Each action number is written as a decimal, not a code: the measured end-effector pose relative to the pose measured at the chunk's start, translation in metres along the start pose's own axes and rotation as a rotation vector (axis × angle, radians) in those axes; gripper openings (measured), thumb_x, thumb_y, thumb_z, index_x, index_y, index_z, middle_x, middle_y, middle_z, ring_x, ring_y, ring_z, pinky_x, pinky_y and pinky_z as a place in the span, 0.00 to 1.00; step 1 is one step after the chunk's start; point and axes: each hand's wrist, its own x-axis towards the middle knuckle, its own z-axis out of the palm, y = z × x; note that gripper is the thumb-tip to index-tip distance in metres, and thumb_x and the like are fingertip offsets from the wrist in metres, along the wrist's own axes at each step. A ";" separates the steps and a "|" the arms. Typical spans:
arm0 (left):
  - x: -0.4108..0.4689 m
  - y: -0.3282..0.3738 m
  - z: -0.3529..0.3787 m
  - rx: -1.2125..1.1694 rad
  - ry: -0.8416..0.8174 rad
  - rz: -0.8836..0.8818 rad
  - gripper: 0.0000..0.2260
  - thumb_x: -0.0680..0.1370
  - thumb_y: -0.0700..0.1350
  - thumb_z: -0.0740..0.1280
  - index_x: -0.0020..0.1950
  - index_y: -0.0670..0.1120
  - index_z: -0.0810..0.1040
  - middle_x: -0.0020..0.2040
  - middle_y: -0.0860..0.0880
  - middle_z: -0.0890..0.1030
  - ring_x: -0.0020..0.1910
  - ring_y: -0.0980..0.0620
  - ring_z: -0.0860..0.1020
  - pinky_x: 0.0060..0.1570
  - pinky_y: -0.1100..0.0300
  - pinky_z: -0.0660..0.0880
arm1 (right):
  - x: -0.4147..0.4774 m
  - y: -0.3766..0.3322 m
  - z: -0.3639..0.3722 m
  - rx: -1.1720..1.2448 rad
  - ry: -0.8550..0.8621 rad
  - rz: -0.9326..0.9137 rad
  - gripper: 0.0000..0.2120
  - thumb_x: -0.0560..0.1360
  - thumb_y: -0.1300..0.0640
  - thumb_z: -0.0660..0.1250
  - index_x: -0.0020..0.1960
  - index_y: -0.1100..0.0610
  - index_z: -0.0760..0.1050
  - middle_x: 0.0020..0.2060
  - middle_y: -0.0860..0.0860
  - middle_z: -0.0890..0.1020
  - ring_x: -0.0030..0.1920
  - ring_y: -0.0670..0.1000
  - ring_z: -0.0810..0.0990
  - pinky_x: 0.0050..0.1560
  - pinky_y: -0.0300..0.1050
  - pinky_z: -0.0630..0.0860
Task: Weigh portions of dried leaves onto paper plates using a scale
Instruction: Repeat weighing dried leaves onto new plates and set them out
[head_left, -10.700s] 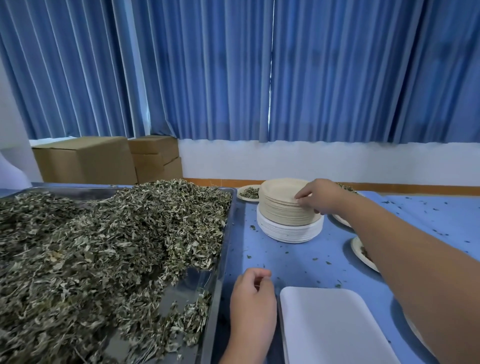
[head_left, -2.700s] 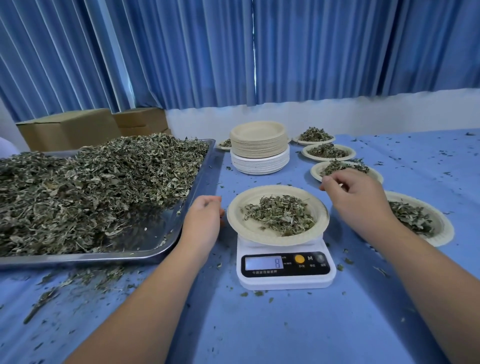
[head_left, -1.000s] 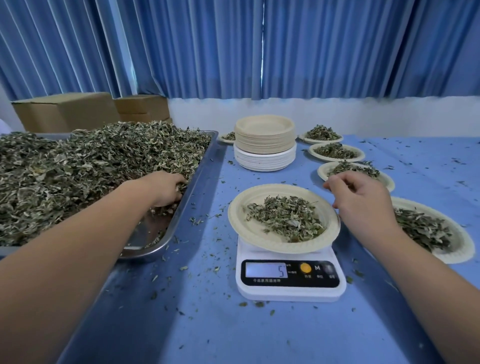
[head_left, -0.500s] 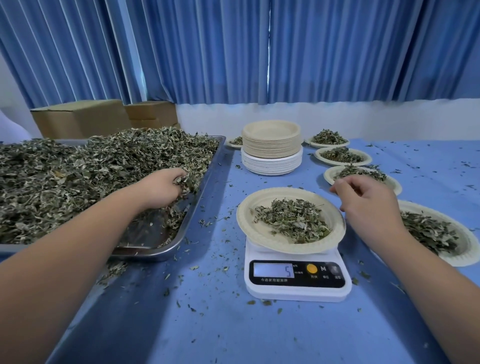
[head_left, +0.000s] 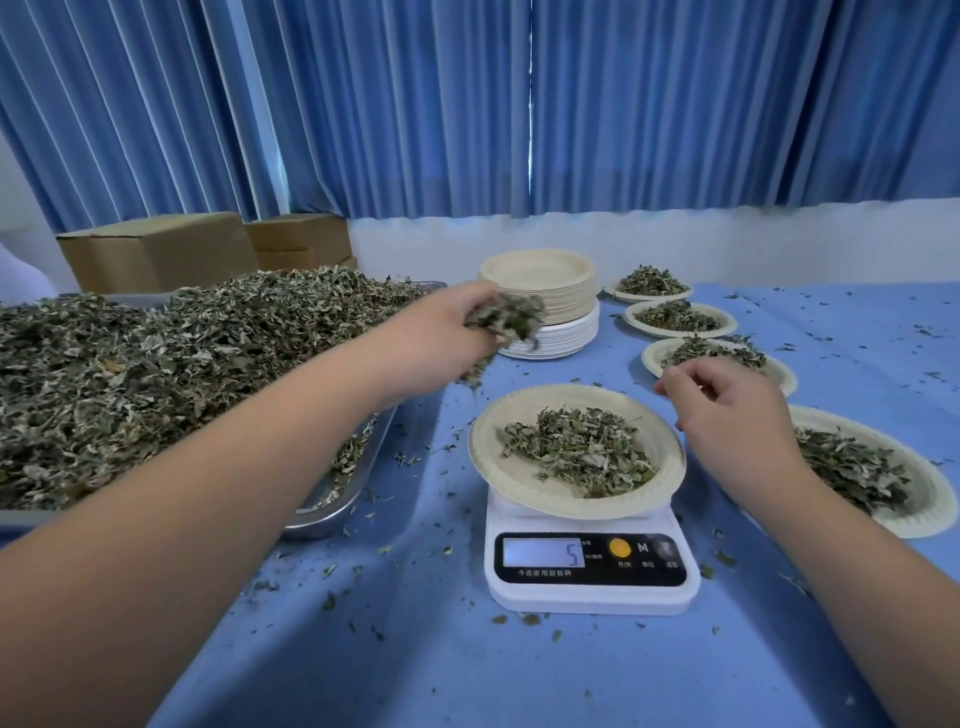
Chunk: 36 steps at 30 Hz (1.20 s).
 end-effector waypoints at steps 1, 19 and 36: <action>0.001 0.007 0.008 0.006 -0.044 0.023 0.08 0.80 0.43 0.64 0.53 0.57 0.76 0.43 0.55 0.81 0.37 0.63 0.79 0.33 0.68 0.74 | 0.000 0.000 0.000 -0.001 -0.002 -0.001 0.14 0.79 0.56 0.62 0.40 0.61 0.79 0.35 0.45 0.78 0.40 0.50 0.77 0.41 0.46 0.68; -0.024 -0.026 0.026 -0.084 0.288 0.001 0.07 0.80 0.50 0.64 0.55 0.55 0.80 0.48 0.58 0.79 0.40 0.65 0.75 0.35 0.75 0.66 | -0.001 -0.002 -0.001 -0.060 -0.007 -0.047 0.12 0.79 0.56 0.63 0.41 0.59 0.80 0.39 0.47 0.78 0.41 0.42 0.74 0.40 0.34 0.67; -0.033 -0.087 0.024 0.001 0.365 -0.344 0.08 0.78 0.46 0.63 0.43 0.55 0.80 0.41 0.57 0.80 0.38 0.59 0.75 0.34 0.65 0.68 | -0.005 -0.003 -0.011 0.119 -0.021 -0.023 0.17 0.81 0.54 0.58 0.36 0.48 0.76 0.31 0.41 0.75 0.34 0.40 0.72 0.39 0.40 0.67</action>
